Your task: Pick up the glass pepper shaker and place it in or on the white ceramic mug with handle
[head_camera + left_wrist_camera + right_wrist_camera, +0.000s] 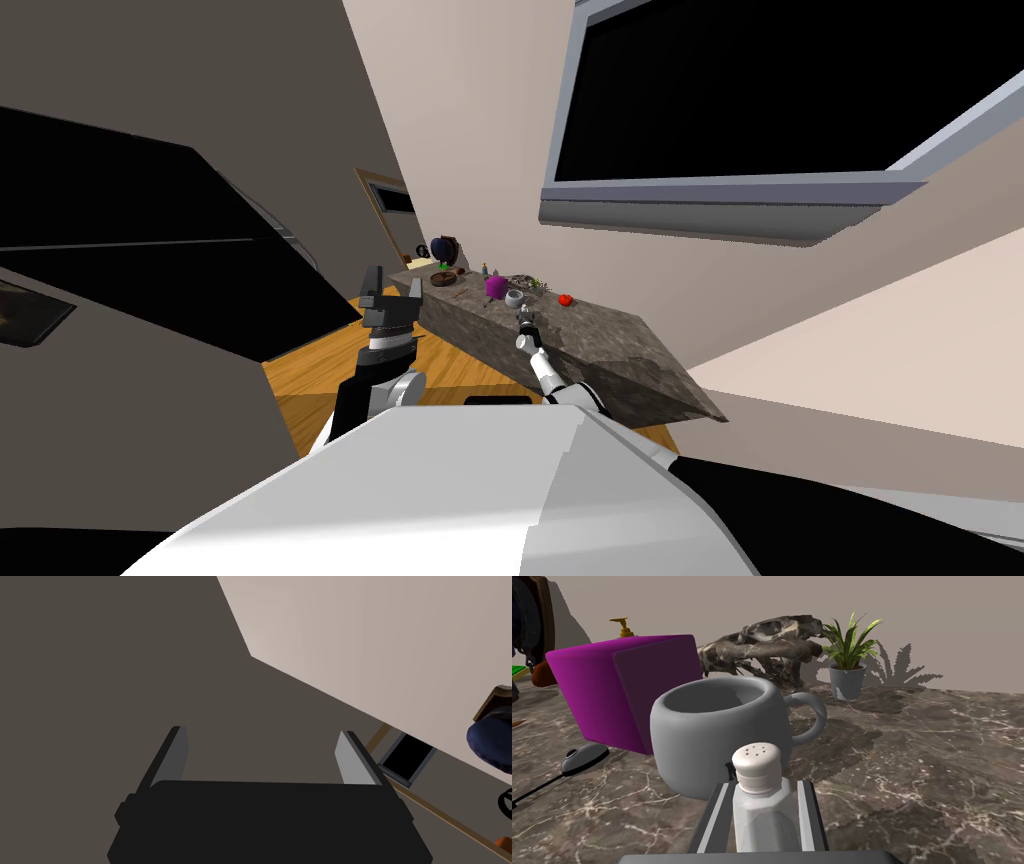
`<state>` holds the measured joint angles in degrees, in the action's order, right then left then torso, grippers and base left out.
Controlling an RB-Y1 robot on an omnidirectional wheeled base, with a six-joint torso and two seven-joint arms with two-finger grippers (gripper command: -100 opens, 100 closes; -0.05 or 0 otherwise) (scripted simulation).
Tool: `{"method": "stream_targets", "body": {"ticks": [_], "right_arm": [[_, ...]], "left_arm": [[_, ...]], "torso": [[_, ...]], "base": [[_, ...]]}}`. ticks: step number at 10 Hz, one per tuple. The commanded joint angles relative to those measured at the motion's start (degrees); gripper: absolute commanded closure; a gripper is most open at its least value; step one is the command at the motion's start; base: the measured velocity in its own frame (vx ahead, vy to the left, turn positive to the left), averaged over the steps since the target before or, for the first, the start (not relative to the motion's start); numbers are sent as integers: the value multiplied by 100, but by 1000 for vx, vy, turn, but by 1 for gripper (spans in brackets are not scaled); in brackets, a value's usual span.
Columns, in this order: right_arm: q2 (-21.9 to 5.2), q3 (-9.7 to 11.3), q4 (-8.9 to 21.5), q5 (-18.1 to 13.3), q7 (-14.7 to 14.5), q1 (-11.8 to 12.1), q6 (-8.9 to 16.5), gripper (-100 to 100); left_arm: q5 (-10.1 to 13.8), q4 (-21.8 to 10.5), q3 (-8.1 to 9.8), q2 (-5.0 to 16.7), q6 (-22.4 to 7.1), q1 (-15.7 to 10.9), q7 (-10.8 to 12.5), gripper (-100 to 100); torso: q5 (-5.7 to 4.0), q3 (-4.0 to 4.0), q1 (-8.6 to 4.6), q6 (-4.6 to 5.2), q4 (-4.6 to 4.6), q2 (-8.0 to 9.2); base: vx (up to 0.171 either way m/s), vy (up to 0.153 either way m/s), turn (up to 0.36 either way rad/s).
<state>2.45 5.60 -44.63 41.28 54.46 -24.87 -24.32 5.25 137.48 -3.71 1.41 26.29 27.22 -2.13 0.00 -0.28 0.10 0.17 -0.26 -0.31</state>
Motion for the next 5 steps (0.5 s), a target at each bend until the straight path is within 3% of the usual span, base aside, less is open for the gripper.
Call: {"method": "stream_targets", "body": {"ticks": [1,4,5], "right_arm": [[-2,-5,142,-97,161,-60,-24,100],[-18,-13,706,-577,695,-389,-145,100],[-18,-13,708,-577,752,-389,-145,100]], "left_arm": [[0,0,0,0,0,0,0,0],[0,0,0,0,0,0,0,0],[0,0,0,0,0,0,0,0]], "torso": [[0,0,0,0,0,0],[-4,-8,-2,0,-16,-1],[-4,-11,-1,3,-22,0]], "base": [[-20,21,-34],[-20,25,-93],[-22,22,-37]]}}
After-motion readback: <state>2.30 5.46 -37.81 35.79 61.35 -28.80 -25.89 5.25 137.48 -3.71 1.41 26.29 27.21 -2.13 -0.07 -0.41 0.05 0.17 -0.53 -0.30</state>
